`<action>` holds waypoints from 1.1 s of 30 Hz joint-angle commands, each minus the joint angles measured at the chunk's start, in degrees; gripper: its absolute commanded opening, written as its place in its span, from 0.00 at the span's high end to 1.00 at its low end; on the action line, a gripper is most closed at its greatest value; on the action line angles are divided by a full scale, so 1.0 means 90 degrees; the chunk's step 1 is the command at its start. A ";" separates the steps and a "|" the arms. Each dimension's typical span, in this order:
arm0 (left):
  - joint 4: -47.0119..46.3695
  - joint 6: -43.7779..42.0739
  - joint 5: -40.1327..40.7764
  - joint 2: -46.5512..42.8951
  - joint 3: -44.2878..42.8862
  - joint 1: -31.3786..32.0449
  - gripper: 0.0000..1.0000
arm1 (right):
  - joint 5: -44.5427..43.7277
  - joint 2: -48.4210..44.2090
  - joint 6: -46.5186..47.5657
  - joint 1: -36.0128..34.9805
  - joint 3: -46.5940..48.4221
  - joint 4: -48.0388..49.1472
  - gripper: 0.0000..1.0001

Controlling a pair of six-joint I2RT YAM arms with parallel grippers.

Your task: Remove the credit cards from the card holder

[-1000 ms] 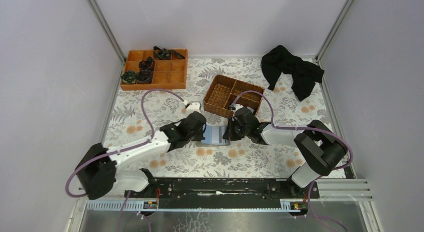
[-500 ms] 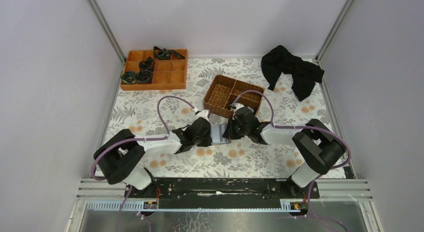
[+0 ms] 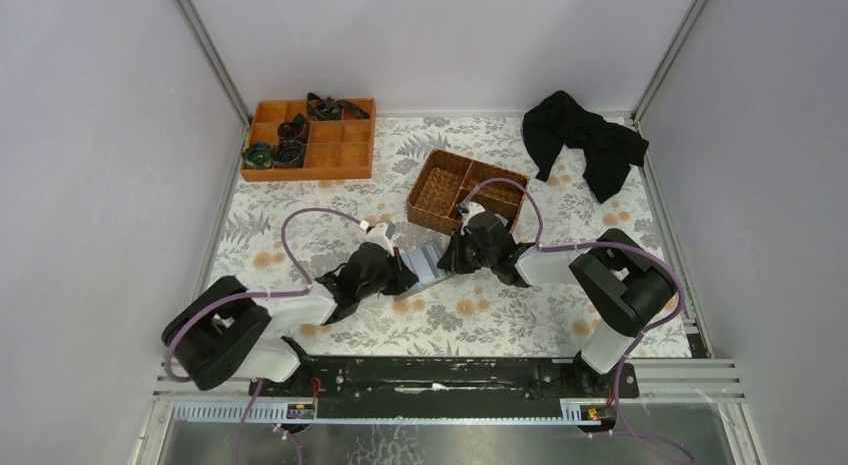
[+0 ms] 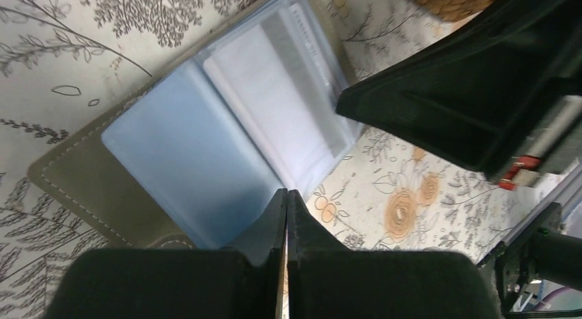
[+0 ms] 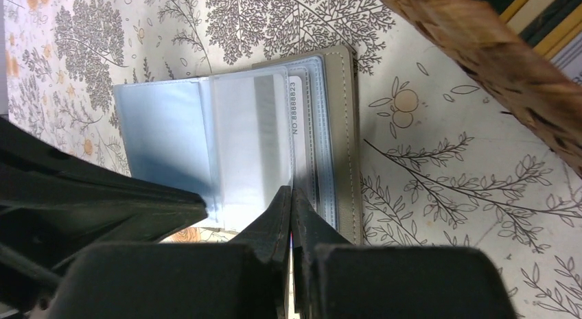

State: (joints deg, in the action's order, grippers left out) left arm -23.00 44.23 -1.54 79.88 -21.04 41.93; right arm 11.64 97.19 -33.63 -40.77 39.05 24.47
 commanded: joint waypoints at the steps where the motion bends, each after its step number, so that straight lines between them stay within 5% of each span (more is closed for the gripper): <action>1: -0.0177 -0.0144 0.0384 -0.0699 0.0125 -0.0077 1.00 | 0.0110 0.0363 0.0053 -0.0050 -0.0158 -0.0632 1.00; 8: -0.0459 0.0091 0.0302 -0.1164 0.0482 -0.0271 0.95 | 0.0152 0.0439 0.0017 -0.0035 -0.0217 -0.0561 1.00; 10: -0.0855 0.0504 -0.0048 -0.1061 0.0675 -0.0541 0.67 | 0.0169 0.0442 0.0014 -0.0040 -0.0224 -0.0551 1.00; 11: -0.1016 0.0696 -0.0272 -0.0988 0.0732 -0.0667 0.45 | 0.0173 0.0437 0.0013 -0.0037 -0.0219 -0.0551 1.00; 13: -0.1261 0.1022 -0.0536 -0.0865 0.0806 -0.0789 0.29 | 0.0172 0.0433 0.0024 -0.0037 -0.0225 -0.0577 1.00; 33: -0.3398 0.2225 -0.0952 0.1164 0.0747 -0.0784 0.32 | 0.0309 0.0301 -0.0130 -0.0040 -0.0858 -0.0283 1.00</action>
State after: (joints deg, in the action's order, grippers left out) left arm -49.71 62.78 -8.14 87.26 -13.17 34.96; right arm 14.22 97.84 -35.66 -40.73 35.00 31.97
